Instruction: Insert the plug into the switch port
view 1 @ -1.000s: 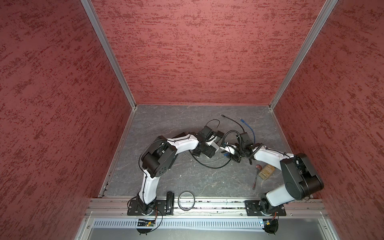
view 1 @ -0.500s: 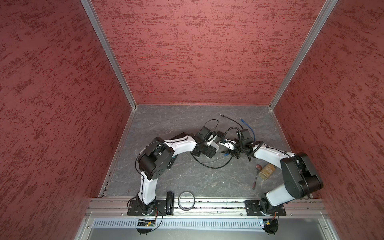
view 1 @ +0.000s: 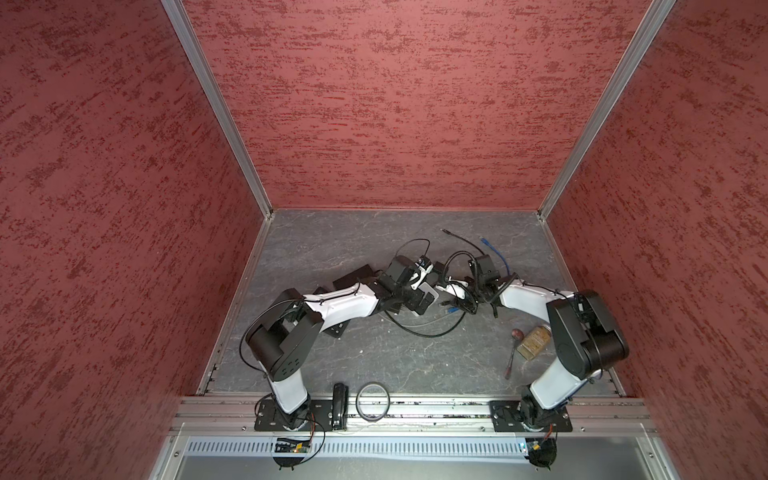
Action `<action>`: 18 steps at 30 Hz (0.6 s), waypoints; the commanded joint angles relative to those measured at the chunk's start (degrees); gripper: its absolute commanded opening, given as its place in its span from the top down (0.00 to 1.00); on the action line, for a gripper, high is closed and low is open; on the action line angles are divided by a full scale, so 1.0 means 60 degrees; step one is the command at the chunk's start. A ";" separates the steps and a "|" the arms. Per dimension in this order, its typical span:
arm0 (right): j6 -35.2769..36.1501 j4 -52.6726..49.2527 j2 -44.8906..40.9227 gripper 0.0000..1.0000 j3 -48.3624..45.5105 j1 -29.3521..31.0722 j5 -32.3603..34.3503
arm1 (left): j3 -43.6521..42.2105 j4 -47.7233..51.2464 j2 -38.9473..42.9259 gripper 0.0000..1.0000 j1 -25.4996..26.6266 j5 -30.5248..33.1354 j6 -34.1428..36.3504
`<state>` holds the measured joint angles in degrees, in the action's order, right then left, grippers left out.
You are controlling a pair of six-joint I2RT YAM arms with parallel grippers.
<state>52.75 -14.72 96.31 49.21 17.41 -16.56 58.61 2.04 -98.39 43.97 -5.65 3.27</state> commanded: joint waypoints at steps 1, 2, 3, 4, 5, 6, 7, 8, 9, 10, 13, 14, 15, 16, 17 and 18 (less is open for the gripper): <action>0.0383 -0.0489 0.0259 0.59 0.0290 -0.0056 -0.0292 | -0.0745 -0.1994 0.0387 0.00 0.0011 0.0163 0.0481; 0.0421 -0.0573 0.0359 0.60 0.0346 -0.0056 -0.0296 | -0.1051 -0.2520 0.0490 0.00 0.0012 0.0105 0.0623; 0.0422 -0.0640 0.0417 0.60 0.0388 -0.0056 -0.0277 | -0.1307 -0.2955 0.0563 0.00 0.0025 0.0071 0.0740; 0.0472 -0.0714 0.0492 0.61 0.0445 -0.0055 -0.0296 | -0.1576 -0.3443 0.0635 0.00 0.0026 0.0050 0.0809; 0.0530 -0.0766 0.0559 0.61 0.0468 -0.0059 -0.0324 | -0.1812 -0.3845 0.0698 0.00 0.0026 0.0010 0.0870; 0.0579 -0.0795 0.0622 0.62 0.0484 -0.0055 -0.0318 | -0.1932 -0.4067 0.0732 0.00 0.0026 0.0030 0.0888; 0.0597 -0.0823 0.0681 0.65 0.0501 -0.0064 -0.0327 | -0.1996 -0.4190 0.0751 0.00 0.0018 0.0031 0.0912; 0.0624 -0.0876 0.0739 0.69 0.0532 -0.0052 -0.0336 | -0.1974 -0.4149 0.0739 0.00 0.0011 0.0017 0.0944; 0.0665 -0.0912 0.0778 0.73 0.0578 -0.0058 -0.0334 | -0.1913 -0.4059 0.0704 0.00 0.0016 -0.0005 0.0998; 0.0671 -0.0986 0.0817 0.76 0.0623 -0.0061 -0.0347 | -0.1853 -0.3967 0.0674 0.00 0.0022 -0.0026 0.1066; 0.0741 -0.0990 0.0821 0.82 0.0644 -0.0060 -0.0332 | -0.1932 -0.4245 0.0646 0.00 0.0039 -0.0007 0.1334; 0.0751 -0.0993 0.0809 0.84 0.0640 -0.0060 -0.0334 | -0.2001 -0.4395 0.0662 0.00 0.0036 -0.0045 0.1433; 0.0776 -0.0980 0.0763 0.86 0.0643 -0.0067 -0.0335 | -0.2092 -0.4628 0.0676 0.00 0.0040 -0.0101 0.1565; 0.0788 -0.0951 0.0726 0.88 0.0642 -0.0060 -0.0318 | -0.2187 -0.4803 0.0687 0.00 0.0038 -0.0186 0.1728; 0.0774 -0.0938 0.0671 0.88 0.0646 -0.0061 -0.0325 | -0.2272 -0.5127 0.0698 0.00 0.0053 -0.0213 0.1879; 0.0773 -0.0959 0.0593 0.89 0.0677 -0.0061 -0.0335 | -0.2359 -0.5379 0.0688 0.00 0.0082 -0.0242 0.2103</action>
<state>55.96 -17.63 99.77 52.88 17.39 -18.24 45.87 -24.08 -95.09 44.05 -5.96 11.97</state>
